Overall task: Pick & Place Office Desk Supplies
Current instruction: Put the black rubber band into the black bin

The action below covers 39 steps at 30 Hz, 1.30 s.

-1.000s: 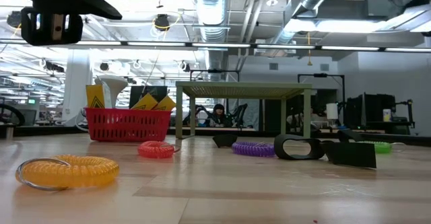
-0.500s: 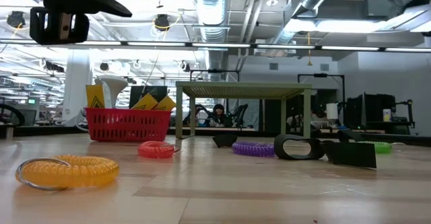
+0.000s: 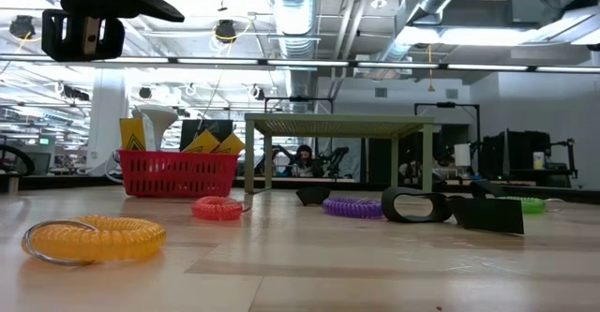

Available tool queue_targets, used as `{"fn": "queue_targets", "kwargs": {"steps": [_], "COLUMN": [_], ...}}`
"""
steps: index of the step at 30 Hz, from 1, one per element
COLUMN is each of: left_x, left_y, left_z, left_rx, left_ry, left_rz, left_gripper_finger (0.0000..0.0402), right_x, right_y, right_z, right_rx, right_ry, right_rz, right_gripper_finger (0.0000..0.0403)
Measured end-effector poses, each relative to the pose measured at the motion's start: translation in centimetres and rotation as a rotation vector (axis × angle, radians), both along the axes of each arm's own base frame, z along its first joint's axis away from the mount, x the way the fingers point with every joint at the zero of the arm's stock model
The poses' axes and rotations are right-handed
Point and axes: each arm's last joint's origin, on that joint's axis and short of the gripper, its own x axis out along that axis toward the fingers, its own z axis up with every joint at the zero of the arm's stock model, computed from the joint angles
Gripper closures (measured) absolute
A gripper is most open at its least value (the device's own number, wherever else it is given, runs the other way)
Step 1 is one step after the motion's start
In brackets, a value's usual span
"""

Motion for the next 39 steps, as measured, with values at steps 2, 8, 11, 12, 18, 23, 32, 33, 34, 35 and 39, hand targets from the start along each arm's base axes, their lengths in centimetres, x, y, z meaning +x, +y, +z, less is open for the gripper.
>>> {"fn": "queue_targets", "kwargs": {"steps": [2, 8, 11, 12, 18, 23, 32, 33, 34, 35, 39], "left_x": [0.0, 0.0, 0.0, 0.0, 0.0, 0.0, 0.6, 0.6, 0.7, 0.8, 0.9], "left_y": [0.0, 0.0, 0.0, 0.0, 0.0, 0.1, 0.9, 1.0, 1.1, 1.2, 1.3], "left_z": [0.0, 0.0, 0.0, 0.0, 0.0, 0.0, 0.0, 0.0, 0.1, 0.1, 0.1], "left_rx": [0.000, 0.000, 0.000, 0.000, 0.003, 0.007, 0.005, 0.004, 0.002, -0.001, 0.003], "left_ry": [0.000, 0.000, 0.000, 0.000, -0.001, -0.003, -0.005, -0.006, -0.009, -0.014, -0.024], "left_rz": [0.000, 0.000, 0.000, 0.000, 0.004, 0.010, 0.049, 0.055, 0.058, 0.061, 0.077], "left_gripper_finger": [0.0314, 0.0314, 0.0314, 0.0314, 0.0314, 0.0314, 0.0314, 0.0314, 0.0314, 0.0314, 0.0314], "right_x": [0.0, 0.1, 0.2, 0.3, 2.6, 4.7, 7.6, 7.8, 7.9, 8.1, 9.2], "right_y": [0.0, 0.0, -0.1, -0.2, -1.8, -4.8, -12.4, -13.3, -14.1, -14.9, -17.6], "right_z": [0.0, 0.0, 0.0, 0.0, 0.6, 1.8, 3.9, 4.0, 4.1, 4.1, 4.1], "right_rx": [0.001, 0.001, -0.010, -0.017, -0.064, -0.155, -0.309, -0.329, -0.348, -0.361, -0.386], "right_ry": [0.000, -0.001, -0.021, -0.030, -0.166, -0.304, -0.319, -0.302, -0.286, -0.269, -0.222], "right_rz": [0.000, -0.003, -0.008, -0.016, -0.121, -0.248, -0.299, -0.305, -0.309, -0.306, -0.234], "right_gripper_finger": [0.0189, 0.0184, 0.0184, 0.0184, 0.0184, 0.0184, 0.0173, 0.0170, 0.0166, 0.0162, 0.0150]}}
